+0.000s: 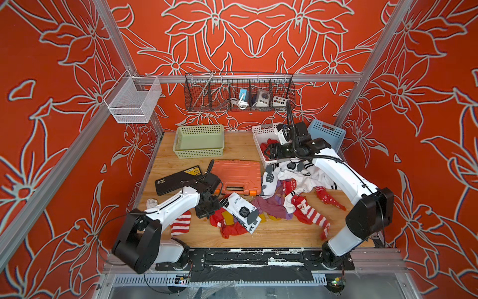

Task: Sort the socks into the basket by color
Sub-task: Pick up the sock from the center of the board, then place the sock in the bin.

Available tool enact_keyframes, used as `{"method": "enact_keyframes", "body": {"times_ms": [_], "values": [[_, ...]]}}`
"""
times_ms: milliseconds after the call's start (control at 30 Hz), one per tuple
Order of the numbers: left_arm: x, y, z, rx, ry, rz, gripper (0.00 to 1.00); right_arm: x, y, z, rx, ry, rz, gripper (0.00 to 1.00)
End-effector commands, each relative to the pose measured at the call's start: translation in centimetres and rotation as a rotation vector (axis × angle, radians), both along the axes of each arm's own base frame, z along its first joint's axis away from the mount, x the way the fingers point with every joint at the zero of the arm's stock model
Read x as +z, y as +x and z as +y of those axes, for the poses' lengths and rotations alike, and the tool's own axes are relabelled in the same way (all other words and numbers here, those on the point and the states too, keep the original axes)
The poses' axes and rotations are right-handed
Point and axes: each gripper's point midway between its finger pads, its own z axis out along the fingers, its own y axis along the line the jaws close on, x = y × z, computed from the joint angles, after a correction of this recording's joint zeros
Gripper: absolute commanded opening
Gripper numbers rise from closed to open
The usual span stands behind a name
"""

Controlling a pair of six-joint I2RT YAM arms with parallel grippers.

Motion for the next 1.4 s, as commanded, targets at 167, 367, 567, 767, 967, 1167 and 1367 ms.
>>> {"method": "enact_keyframes", "body": {"times_ms": [167, 367, 567, 767, 967, 1167, 1367], "values": [[7.0, -0.3, 2.0, 0.019, 0.036, -0.164, 0.00, 1.4, -1.8, 1.6, 0.064, 0.046, -0.006, 0.76], [10.9, 1.1, 0.8, -0.007, -0.058, -0.317, 0.00, 1.9, -3.7, 3.9, 0.167, 0.105, 0.017, 0.76], [15.0, 3.0, -1.7, -0.085, -0.203, -0.494, 0.00, 2.7, -6.8, 7.0, 0.322, 0.207, 0.061, 0.76], [18.9, 4.5, -4.1, -0.156, -0.344, -0.673, 0.00, 3.3, -9.7, 9.5, 0.453, 0.305, 0.098, 0.77], [22.1, 5.6, -6.1, -0.207, -0.458, -0.786, 0.00, 4.2, -11.6, 11.0, 0.541, 0.390, 0.122, 0.78], [24.3, 6.3, -7.4, -0.215, -0.548, -0.847, 0.00, 6.0, -12.6, 12.1, 0.594, 0.486, 0.133, 0.79], [25.4, 6.8, -8.4, -0.228, -0.607, -0.857, 0.00, 6.2, -12.8, 12.8, 0.611, 0.491, 0.131, 0.79]]}}
